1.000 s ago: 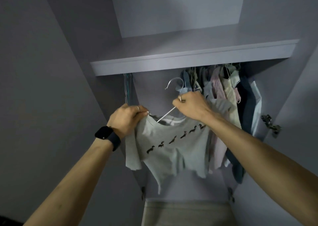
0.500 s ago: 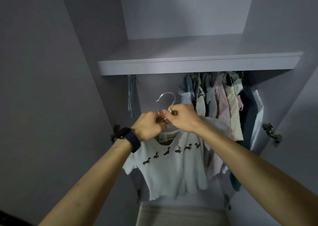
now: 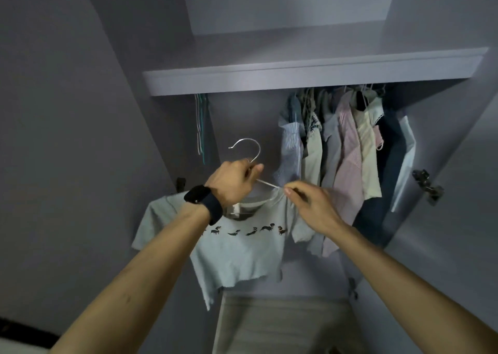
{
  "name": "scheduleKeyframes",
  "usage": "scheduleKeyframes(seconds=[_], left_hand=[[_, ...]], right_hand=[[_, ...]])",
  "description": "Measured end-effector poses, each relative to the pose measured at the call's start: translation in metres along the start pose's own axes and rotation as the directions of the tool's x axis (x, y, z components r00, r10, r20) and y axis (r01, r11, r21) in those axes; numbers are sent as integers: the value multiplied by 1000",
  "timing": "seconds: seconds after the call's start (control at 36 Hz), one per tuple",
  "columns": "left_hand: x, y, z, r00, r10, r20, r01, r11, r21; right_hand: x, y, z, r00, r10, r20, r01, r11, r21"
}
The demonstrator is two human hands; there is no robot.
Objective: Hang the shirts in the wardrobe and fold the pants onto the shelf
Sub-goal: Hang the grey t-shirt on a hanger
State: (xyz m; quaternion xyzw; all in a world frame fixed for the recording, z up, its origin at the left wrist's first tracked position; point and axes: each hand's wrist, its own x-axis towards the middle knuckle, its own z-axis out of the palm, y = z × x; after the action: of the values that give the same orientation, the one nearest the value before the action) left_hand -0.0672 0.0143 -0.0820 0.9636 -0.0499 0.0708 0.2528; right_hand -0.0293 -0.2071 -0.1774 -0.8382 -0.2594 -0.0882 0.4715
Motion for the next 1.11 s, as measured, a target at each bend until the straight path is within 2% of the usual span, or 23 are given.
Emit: scheduleKeyframes(seconds=[0.08, 0.17, 0.22, 0.31, 0.44, 0.56, 0.64, 0.72, 0.78, 0.81, 0.92, 1.0, 1.11], left_hand=[[0, -7, 2, 999, -15, 31, 13, 998, 55], [-5, -22, 3, 997, -41, 72, 34, 994, 103], [-6, -25, 5, 999, -41, 34, 40, 999, 35], [-4, -16, 9, 998, -52, -35, 48, 993, -105], [-2, -9, 17, 999, -37, -21, 34, 994, -102], [-3, -14, 15, 996, -43, -84, 36, 995, -91], [-4, -17, 14, 997, -50, -64, 47, 998, -49], [-7, -16, 19, 998, -52, -45, 50, 998, -46], [-8, -14, 23, 996, -64, -58, 59, 995, -81], [-8, -13, 26, 996, -71, -56, 66, 993, -93], [-7, -5, 36, 998, -52, -26, 49, 993, -111], [-5, 2, 43, 999, -34, -9, 32, 995, -99], [-3, 4, 52, 999, -35, -12, 34, 996, -86]], right_hand=[[-4, 4, -10, 996, 3, -91, 2, 998, 56], [-6, 14, -30, 987, 10, -159, -10, 1000, 0], [-6, 15, -35, 992, -20, -125, 11, 997, -73], [-5, 8, -30, 999, 17, -29, -18, 999, -39], [-13, 24, -32, 977, 202, 64, -205, 977, 59], [-33, 58, -38, 933, 328, 145, -317, 944, -97], [-41, 77, -42, 932, 356, 65, -333, 915, -228], [-38, 80, -48, 937, 323, -135, -344, 919, -192], [-33, 75, -49, 934, 289, -211, -330, 923, -197], [-31, 71, -48, 938, 281, -205, -321, 925, -201], [-31, 54, -43, 967, 246, -66, -255, 943, -212], [-36, 45, -35, 989, 128, 71, -100, 946, -307], [-40, 36, -24, 994, 27, 106, 14, 929, -369]])
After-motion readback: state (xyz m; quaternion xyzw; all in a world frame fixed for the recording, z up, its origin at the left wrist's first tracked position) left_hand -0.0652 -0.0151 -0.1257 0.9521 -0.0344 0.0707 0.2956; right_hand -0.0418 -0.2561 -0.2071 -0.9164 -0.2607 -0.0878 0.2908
